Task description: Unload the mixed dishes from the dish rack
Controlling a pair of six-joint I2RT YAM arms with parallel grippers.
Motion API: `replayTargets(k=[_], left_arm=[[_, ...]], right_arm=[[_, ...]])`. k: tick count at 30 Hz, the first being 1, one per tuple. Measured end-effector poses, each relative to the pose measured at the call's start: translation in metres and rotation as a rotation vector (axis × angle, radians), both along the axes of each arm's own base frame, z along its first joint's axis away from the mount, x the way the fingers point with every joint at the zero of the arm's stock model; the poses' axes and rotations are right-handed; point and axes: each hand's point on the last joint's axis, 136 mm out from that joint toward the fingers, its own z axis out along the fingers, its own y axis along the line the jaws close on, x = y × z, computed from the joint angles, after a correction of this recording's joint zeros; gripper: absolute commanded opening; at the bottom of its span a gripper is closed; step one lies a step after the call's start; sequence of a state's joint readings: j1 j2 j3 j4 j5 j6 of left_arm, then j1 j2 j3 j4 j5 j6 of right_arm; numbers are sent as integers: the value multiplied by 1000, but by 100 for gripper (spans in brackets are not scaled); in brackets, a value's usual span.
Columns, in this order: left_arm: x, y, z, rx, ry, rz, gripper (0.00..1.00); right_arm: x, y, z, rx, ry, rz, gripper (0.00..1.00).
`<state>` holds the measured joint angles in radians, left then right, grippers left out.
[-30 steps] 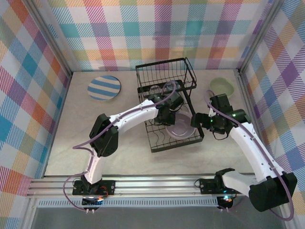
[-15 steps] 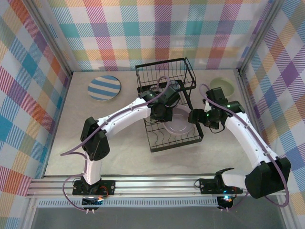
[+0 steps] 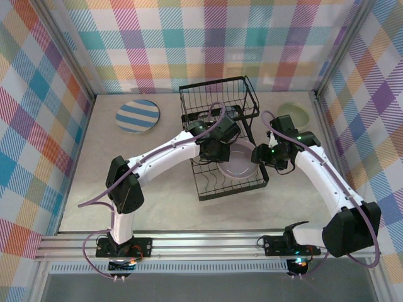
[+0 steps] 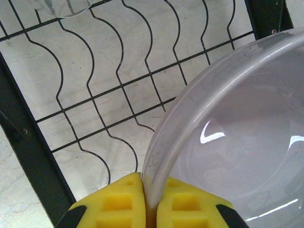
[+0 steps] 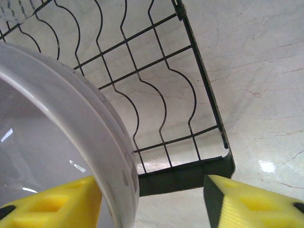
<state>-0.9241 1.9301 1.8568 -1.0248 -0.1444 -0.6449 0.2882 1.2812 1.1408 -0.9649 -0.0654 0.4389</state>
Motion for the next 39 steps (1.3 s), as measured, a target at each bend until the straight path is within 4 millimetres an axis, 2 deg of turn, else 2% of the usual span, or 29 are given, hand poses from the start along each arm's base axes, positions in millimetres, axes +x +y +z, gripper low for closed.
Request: replayTargets(k=[7, 11, 21, 29, 33, 36, 39], left_arm=[[-2, -4, 1, -10, -2, 9, 0], [-2, -4, 1, -10, -5, 11, 0], [-1, -5, 1, -14, -8, 10, 0], [-1, -8, 2, -25, -16, 6, 0], [-3, -8, 2, -28, -18, 2, 1], [-6, -10, 6, -39, -25, -9, 10], [-6, -11, 11, -53, -37, -20, 25]], right_arm=[[0, 2, -1, 5, 4, -8, 41], [0, 4, -3, 15, 16, -14, 28], [-1, 8, -3, 33, 29, -17, 16], [-7, 7, -5, 27, 34, -17, 1], [-12, 4, -1, 26, 23, -18, 0], [-17, 2, 2, 29, 16, -18, 0], [-19, 1, 6, 29, 3, -20, 0]])
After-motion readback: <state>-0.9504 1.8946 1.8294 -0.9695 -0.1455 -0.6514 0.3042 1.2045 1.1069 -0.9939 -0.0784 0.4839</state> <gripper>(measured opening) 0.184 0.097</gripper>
